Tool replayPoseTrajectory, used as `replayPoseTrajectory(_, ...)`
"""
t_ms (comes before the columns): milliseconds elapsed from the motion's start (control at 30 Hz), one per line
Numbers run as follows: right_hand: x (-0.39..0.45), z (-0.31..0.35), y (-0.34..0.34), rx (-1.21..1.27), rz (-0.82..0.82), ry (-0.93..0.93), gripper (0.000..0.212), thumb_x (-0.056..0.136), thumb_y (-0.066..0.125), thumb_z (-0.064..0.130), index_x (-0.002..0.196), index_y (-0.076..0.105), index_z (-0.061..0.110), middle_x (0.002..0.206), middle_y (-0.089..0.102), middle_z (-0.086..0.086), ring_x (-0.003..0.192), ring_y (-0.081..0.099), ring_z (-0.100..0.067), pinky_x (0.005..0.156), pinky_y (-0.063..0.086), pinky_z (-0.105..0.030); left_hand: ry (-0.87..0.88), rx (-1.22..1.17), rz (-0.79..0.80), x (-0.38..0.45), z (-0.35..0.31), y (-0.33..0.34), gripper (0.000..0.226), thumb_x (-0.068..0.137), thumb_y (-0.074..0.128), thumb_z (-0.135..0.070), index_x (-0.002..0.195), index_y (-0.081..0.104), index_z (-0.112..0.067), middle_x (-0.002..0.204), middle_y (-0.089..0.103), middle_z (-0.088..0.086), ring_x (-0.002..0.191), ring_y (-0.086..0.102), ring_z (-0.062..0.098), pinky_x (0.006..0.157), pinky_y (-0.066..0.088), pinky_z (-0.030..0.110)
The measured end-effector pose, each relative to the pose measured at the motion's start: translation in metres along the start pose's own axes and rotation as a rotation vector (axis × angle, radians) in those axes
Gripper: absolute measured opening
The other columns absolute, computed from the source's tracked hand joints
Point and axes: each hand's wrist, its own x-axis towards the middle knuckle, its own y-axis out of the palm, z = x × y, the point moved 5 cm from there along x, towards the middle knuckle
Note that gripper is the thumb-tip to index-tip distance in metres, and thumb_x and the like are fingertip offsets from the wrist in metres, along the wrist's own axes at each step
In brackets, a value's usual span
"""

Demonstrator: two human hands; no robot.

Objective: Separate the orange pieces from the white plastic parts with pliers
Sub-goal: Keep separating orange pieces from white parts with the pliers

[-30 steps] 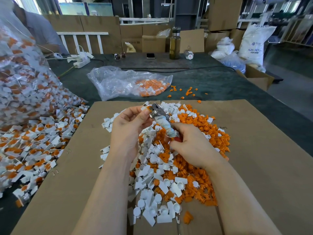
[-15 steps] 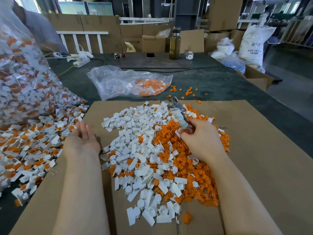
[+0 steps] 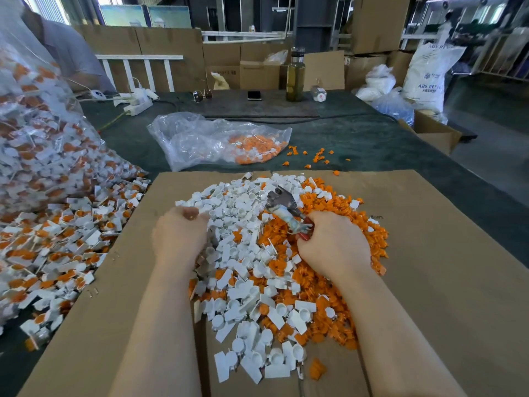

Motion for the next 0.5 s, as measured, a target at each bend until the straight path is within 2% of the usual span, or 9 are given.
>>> replayPoseTrajectory(67, 0.0, 0.001, 0.0, -0.031, -0.025, 0.011, 0.018, 0.084, 0.06, 0.046, 0.083, 0.058, 0.028, 0.068, 0.054, 0.011, 0.058, 0.05, -0.009, 0.045, 0.036, -0.023, 0.052, 0.395, 0.038, 0.002, 0.002, 0.008, 0.04, 0.097, 0.056, -0.042, 0.123, 0.064, -0.015, 0.13, 0.058, 0.016, 0.121, 0.051, 0.037, 0.103, 0.045, 0.046)
replayPoseTrajectory(133, -0.001, 0.003, 0.0, -0.047, -0.047, 0.003, 0.019, 0.083, 0.062, 0.047, 0.087, 0.058, 0.029, 0.07, 0.049, 0.014, 0.057, 0.043, -0.007, 0.044, 0.028, -0.022, 0.078, 0.519, 0.037, -0.001, -0.001, 0.011, 0.041, 0.098, 0.054, -0.043, 0.126, 0.064, -0.015, 0.138, 0.05, 0.018, 0.126, 0.045, 0.038, 0.103, 0.042, 0.044)
replayPoseTrajectory(233, -0.002, 0.005, 0.0, -0.048, -0.049, -0.027, 0.023, 0.082, 0.064, 0.047, 0.096, 0.059, 0.03, 0.081, 0.046, 0.013, 0.063, 0.042, -0.01, 0.044, 0.024, -0.022, 0.126, 0.487, 0.023, -0.005, -0.007, 0.013, 0.032, 0.098, 0.054, -0.038, 0.122, 0.067, -0.021, 0.129, 0.06, 0.01, 0.117, 0.054, 0.034, 0.098, 0.047, 0.044)
replayPoseTrajectory(333, -0.001, 0.008, 0.0, -0.05, -0.04, -0.052, 0.025, 0.083, 0.063, 0.046, 0.102, 0.061, 0.03, 0.093, 0.056, 0.01, 0.068, 0.046, -0.012, 0.044, 0.025, -0.022, 0.143, 0.407, 0.029, -0.005, -0.009, 0.012, 0.024, 0.097, 0.058, -0.033, 0.116, 0.067, -0.023, 0.117, 0.067, 0.006, 0.106, 0.061, 0.03, 0.093, 0.051, 0.044)
replayPoseTrajectory(400, -0.001, 0.009, 0.001, -0.052, -0.025, -0.066, 0.033, 0.084, 0.062, 0.046, 0.114, 0.06, 0.031, 0.104, 0.06, 0.008, 0.077, 0.053, -0.014, 0.048, 0.03, -0.022, 0.149, 0.345, 0.023, -0.005, -0.008, 0.012, 0.017, 0.096, 0.061, -0.03, 0.11, 0.066, -0.022, 0.107, 0.068, 0.005, 0.097, 0.063, 0.028, 0.087, 0.053, 0.041)
replayPoseTrajectory(500, -0.001, 0.01, 0.002, -0.065, 0.006, -0.088, 0.038, 0.085, 0.061, 0.047, 0.12, 0.059, 0.031, 0.107, 0.06, 0.009, 0.09, 0.06, -0.015, 0.048, 0.031, -0.023, 0.146, 0.288, 0.03, -0.003, -0.006, 0.013, 0.01, 0.095, 0.063, -0.027, 0.102, 0.064, -0.02, 0.098, 0.066, 0.002, 0.091, 0.061, 0.026, 0.074, 0.049, 0.035)
